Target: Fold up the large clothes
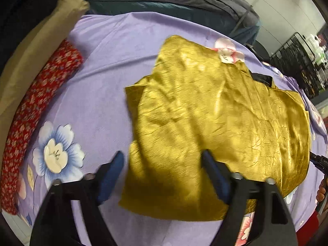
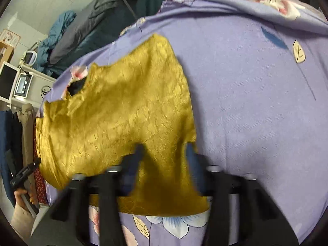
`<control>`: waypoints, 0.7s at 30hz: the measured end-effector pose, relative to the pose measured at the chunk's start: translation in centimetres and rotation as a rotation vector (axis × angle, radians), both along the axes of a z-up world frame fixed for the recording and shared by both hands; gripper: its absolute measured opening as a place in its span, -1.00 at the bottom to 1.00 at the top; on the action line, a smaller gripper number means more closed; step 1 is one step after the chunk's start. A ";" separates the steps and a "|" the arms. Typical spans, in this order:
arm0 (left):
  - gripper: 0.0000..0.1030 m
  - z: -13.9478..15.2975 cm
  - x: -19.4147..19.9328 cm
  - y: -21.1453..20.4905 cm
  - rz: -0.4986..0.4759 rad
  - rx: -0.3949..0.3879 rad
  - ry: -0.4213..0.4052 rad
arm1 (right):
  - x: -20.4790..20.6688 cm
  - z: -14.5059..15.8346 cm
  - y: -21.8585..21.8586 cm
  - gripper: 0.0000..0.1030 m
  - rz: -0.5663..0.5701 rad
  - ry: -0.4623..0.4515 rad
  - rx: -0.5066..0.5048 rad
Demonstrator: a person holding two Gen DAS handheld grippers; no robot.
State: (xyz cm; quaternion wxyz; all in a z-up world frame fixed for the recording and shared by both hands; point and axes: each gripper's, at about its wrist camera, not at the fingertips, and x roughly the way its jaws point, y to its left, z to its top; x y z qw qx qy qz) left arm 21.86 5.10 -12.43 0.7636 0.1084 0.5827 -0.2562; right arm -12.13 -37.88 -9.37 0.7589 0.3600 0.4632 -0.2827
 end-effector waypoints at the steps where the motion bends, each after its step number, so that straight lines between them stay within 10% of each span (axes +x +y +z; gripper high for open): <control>1: 0.01 0.0 -0.1 -0.8 -0.024 0.019 -0.014 | 0.1 -0.2 0.1 -0.73 0.001 0.003 -0.003; 6: -0.78 0.0 0.6 -3.9 -0.101 0.203 -0.172 | 1.3 1.5 0.2 -0.92 -0.007 -0.003 -0.108; 21: -0.72 -3.1 3.0 -6.8 -0.104 0.343 -0.186 | 4.8 -0.4 -1.4 -0.79 -0.024 0.115 -0.099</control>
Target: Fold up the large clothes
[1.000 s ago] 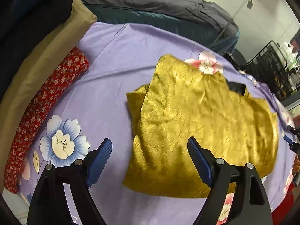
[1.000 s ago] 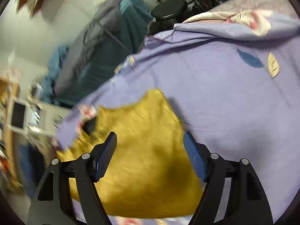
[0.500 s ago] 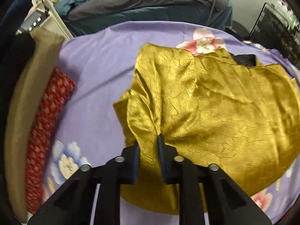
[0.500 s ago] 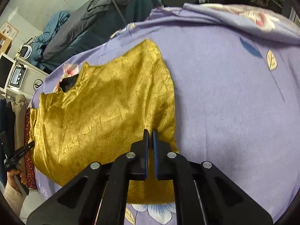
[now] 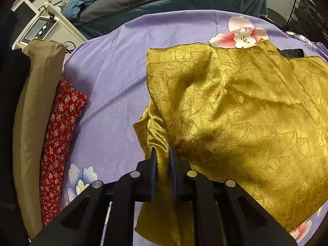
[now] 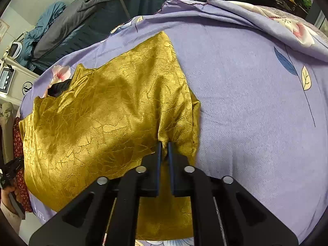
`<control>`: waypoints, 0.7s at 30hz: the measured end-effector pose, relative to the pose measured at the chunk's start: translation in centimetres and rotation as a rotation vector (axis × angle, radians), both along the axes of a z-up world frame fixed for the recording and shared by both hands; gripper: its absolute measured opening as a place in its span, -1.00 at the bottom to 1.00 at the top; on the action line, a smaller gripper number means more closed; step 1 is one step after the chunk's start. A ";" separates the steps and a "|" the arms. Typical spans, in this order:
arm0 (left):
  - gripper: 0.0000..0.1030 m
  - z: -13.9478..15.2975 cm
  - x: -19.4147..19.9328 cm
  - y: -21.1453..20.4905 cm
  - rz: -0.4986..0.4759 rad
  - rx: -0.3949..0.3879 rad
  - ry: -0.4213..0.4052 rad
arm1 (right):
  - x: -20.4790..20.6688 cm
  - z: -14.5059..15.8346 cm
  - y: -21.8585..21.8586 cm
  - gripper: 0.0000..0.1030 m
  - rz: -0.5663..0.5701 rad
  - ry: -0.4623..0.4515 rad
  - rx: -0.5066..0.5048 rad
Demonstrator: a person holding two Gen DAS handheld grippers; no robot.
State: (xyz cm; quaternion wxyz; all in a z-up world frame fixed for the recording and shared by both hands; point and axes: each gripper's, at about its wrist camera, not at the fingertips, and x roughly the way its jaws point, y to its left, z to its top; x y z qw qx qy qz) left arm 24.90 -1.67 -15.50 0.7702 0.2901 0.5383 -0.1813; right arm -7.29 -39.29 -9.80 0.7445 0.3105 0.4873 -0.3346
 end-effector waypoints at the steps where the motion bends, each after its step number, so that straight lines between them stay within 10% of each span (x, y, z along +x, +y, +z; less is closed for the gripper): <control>1: -0.70 0.0 -0.1 0.0 -0.001 -0.002 0.000 | -0.2 0.1 -0.1 -0.77 -0.003 -0.004 0.003; 8: -0.11 0.7 0.5 1.2 -0.001 0.011 -0.028 | -2.4 1.5 0.1 0.15 -0.049 -0.047 -0.010; 13: 0.38 2.3 1.6 3.6 0.065 -0.081 -0.011 | -4.3 2.1 -0.2 0.31 -0.088 -0.105 0.025; 21: 0.53 3.4 1.0 10.7 0.193 -0.268 0.092 | -8.1 0.9 -0.7 0.54 -0.099 -0.294 0.191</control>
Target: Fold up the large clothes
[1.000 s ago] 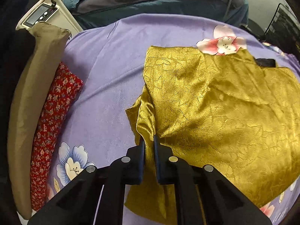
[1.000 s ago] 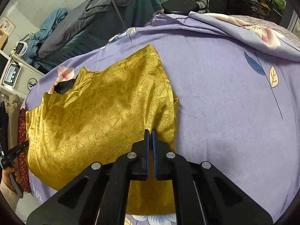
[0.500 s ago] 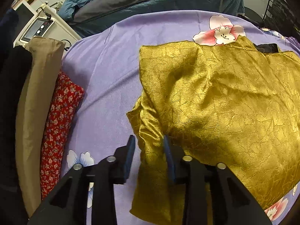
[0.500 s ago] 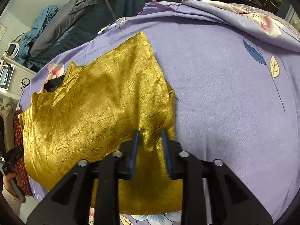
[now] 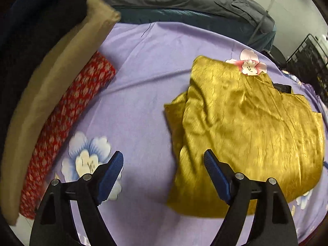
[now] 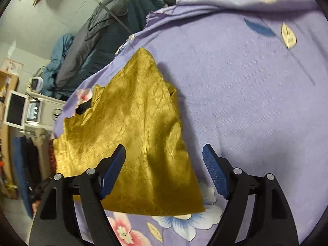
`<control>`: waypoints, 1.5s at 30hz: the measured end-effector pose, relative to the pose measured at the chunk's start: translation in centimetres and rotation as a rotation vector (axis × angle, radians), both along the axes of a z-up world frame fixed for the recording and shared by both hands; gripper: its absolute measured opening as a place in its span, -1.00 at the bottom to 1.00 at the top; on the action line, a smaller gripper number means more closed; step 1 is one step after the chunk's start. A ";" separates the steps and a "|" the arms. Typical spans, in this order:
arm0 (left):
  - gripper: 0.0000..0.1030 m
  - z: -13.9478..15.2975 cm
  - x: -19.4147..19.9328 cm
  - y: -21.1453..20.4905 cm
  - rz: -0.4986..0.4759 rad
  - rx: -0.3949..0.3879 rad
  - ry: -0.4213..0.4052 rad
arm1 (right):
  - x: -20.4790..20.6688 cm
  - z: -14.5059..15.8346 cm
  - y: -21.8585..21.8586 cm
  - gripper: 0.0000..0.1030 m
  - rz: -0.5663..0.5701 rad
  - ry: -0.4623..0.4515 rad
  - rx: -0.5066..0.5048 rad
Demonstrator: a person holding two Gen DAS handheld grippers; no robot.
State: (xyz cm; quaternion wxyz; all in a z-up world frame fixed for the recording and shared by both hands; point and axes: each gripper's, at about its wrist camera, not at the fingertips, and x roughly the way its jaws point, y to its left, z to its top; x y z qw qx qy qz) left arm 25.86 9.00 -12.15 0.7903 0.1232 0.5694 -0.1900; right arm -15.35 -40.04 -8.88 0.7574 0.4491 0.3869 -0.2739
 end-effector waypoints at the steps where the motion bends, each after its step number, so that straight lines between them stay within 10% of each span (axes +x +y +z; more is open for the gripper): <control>1: 0.53 -0.2 -0.4 0.9 0.021 -0.014 0.018 | -0.3 -0.4 0.0 0.54 0.000 -0.015 0.022; 18: 0.53 -1.4 -6.0 4.9 0.172 -0.194 0.184 | 4.2 -6.6 -0.3 0.83 0.092 -0.118 0.199; 45: 0.89 -8.6 5.5 -5.8 0.067 -0.348 0.369 | 9.7 -7.3 0.0 0.85 0.114 -0.040 0.225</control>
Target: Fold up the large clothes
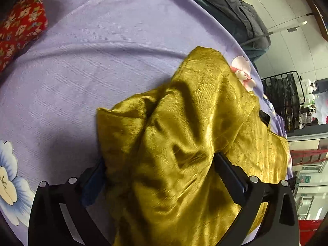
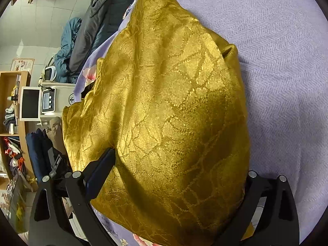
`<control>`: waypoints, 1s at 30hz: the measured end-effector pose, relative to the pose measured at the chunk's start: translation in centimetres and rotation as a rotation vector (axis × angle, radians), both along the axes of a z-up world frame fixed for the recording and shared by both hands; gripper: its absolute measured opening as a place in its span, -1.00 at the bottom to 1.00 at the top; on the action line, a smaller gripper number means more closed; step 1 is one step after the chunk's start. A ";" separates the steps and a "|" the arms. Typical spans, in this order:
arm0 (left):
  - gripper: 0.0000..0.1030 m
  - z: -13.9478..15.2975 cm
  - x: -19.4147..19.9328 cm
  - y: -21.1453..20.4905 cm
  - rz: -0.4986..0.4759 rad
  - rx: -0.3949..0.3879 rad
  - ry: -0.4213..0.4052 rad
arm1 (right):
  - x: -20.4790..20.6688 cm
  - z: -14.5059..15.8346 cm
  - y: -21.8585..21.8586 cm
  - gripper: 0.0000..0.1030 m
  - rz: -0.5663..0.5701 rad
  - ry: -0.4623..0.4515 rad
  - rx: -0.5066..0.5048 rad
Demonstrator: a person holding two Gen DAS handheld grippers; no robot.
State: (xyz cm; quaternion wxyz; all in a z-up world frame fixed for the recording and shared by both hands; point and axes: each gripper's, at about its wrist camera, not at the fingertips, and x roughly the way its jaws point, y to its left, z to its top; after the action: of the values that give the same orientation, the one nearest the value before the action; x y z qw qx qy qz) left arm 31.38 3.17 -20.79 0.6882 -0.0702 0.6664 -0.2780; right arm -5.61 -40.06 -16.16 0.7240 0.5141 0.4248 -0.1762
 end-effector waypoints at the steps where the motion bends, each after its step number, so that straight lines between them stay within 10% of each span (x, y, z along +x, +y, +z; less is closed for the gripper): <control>1: 0.89 0.0 0.0 -0.2 -0.014 0.003 -0.001 | 0.1 0.0 0.0 0.85 -0.002 0.005 -0.002; 10: 0.56 0.1 -1.0 -2.4 -0.082 -0.069 0.067 | 1.4 0.1 0.5 0.77 -0.030 0.053 -0.031; 15: -0.04 0.8 -2.1 -4.6 -0.114 -0.035 0.034 | 2.3 0.6 1.7 -0.24 0.003 0.076 -0.039; 18: -0.40 2.3 -3.2 -5.2 -0.151 -0.015 -0.014 | 2.5 1.5 2.7 -0.51 0.014 0.071 -0.080; 30: -0.69 12.1 -10.2 -1.8 -0.135 -0.176 -0.128 | -1.0 8.0 9.2 -0.68 0.079 -0.036 -0.153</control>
State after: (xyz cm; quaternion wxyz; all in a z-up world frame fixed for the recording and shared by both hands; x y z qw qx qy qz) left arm 21.18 1.35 -8.68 0.7002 -0.0674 0.5975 -0.3850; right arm -6.60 -30.85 -8.19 0.7753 0.4429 0.4170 -0.1701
